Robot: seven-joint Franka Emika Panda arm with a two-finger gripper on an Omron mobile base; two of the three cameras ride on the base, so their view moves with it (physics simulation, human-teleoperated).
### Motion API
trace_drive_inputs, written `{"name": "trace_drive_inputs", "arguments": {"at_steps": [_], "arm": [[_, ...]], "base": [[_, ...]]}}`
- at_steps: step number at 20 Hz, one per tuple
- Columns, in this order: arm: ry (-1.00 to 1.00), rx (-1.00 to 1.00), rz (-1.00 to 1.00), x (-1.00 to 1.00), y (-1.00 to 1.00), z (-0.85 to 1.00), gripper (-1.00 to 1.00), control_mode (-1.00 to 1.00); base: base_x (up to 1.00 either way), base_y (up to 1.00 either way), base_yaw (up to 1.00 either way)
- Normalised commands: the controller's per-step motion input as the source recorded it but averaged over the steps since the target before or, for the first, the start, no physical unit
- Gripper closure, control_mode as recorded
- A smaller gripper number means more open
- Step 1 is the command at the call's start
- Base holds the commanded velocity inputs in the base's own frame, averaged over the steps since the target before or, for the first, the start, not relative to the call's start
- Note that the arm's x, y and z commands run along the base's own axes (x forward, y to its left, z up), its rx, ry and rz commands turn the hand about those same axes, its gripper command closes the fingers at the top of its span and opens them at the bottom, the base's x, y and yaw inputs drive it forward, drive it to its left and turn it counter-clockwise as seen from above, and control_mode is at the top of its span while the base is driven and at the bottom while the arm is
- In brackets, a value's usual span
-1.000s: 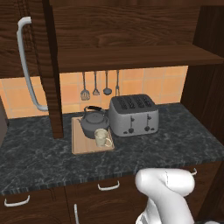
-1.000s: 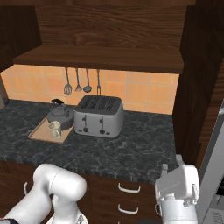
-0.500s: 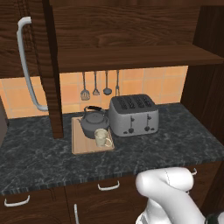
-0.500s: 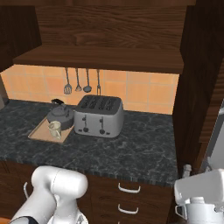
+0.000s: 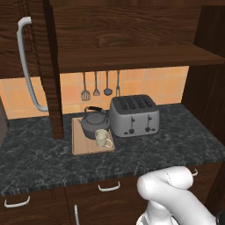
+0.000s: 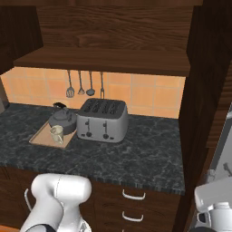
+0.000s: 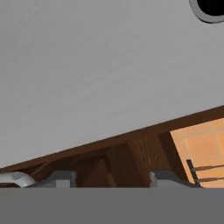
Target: Pick the kettle from the counter and place it on the tray. Then pick the mug from the cabinet and place it on the tray. Then close the cabinet doors.
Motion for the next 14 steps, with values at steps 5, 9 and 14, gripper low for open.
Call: {"name": "trace_drive_inputs", "arguments": {"at_steps": [5,9,14], "arm": [[0.00,0.00,0.00,0.07,-0.32,0.00,1.00,-1.00],[0.00,0.02,0.00,0.26,-0.04,0.06,1.00,-1.00],[0.00,0.07,0.00,0.38,-0.08,0.18,1.00,-1.00]], "base": [[0.00,0.00,0.00],[0.00,0.00,0.00],[0.00,0.00,0.00]]}}
